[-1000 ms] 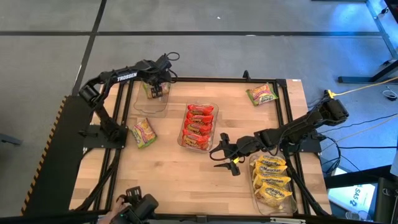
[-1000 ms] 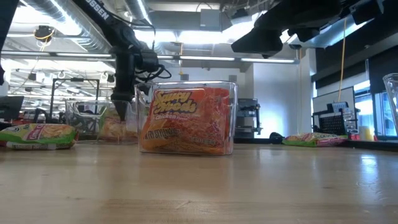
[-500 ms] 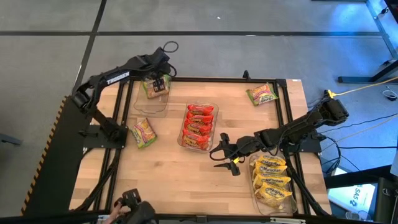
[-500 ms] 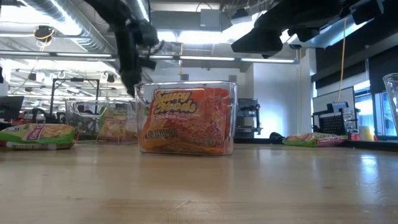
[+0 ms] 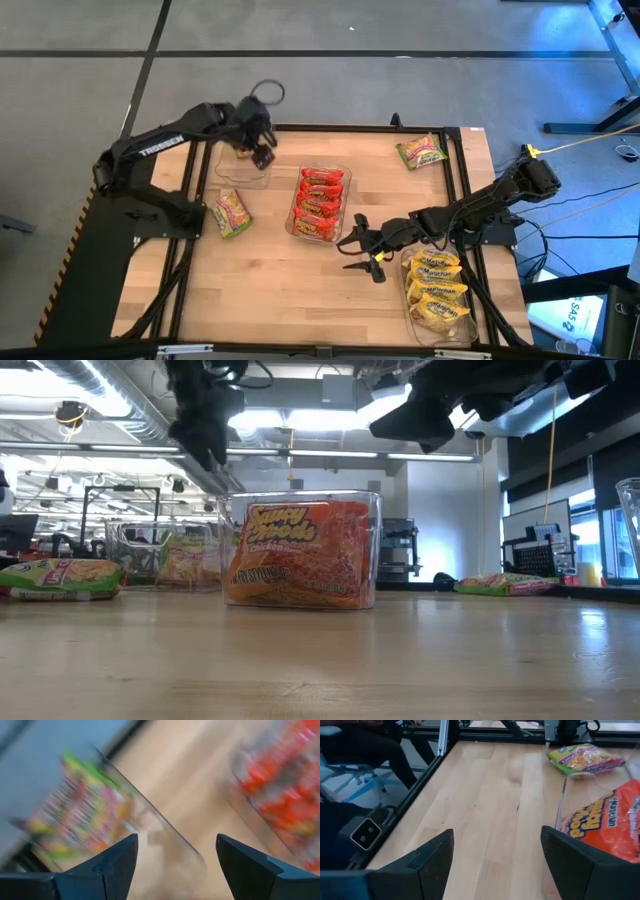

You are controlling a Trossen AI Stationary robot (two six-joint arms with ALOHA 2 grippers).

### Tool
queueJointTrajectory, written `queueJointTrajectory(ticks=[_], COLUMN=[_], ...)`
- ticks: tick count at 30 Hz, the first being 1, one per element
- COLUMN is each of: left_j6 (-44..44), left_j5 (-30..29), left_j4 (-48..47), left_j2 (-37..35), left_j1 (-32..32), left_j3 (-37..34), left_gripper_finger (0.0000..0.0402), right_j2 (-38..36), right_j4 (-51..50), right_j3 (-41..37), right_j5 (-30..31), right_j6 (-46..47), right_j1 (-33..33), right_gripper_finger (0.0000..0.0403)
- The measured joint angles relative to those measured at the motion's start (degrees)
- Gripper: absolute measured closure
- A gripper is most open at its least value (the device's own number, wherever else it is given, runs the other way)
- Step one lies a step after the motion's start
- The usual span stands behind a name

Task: Sort Maruchan noodles
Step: Move the green noodle pack on the table

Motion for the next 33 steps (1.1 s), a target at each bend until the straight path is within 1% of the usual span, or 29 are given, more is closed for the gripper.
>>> queueJointTrajectory(ticks=[3,7,10,13,16,19,22,27,31,33], left_j6=[-8.5,-20.6,-30.4,-37.1,-42.1,-47.2,-51.9,-57.3,-61.4,-61.9], left_j5=[0.9,1.3,3.9,6.0,5.1,1.6,-1.5,-2.2,-7.2,-8.1], left_j4=[-6.4,-14.4,-15.9,-16.1,-15.9,-17.1,-18.6,-15.0,-12.7,-10.7], left_j2=[-0.1,0.0,0.2,0.2,0.2,0.2,0.2,0.2,0.2,0.2], left_j1=[-5.8,-13.7,-20.0,-25.4,-29.3,-31.2,-31.4,-30.3,-29.4,-29.2], left_j3=[0.0,-0.2,-1.9,-4.7,-8.7,-13.3,-17.9,-25.7,-30.0,-31.7], left_gripper_finger=[0.0139,0.0139,0.0139,0.0139,0.0139,0.0139,0.0139,0.0139,0.0139,0.0139], right_j2=[0.0,0.0,0.0,0.0,0.0,0.0,0.0,0.0,0.0,0.0], right_j4=[0.2,1.0,1.9,1.9,2.0,2.0,2.0,2.7,2.5,2.4], right_j3=[0.0,0.0,0.1,1.2,1.9,1.9,1.9,2.7,3.4,3.4], right_j5=[-1.2,-1.2,-1.8,-4.6,-6.0,-6.2,-6.1,-5.7,-5.7,-5.7], right_j6=[1.2,2.5,3.6,3.7,3.9,4.3,4.4,3.8,2.1,1.8], right_j1=[0.0,0.0,0.0,0.0,0.0,0.1,0.1,0.0,0.0,0.0], right_gripper_finger=[0.013,0.013,0.013,0.013,0.013,0.013,0.013,0.013,0.013,0.013])
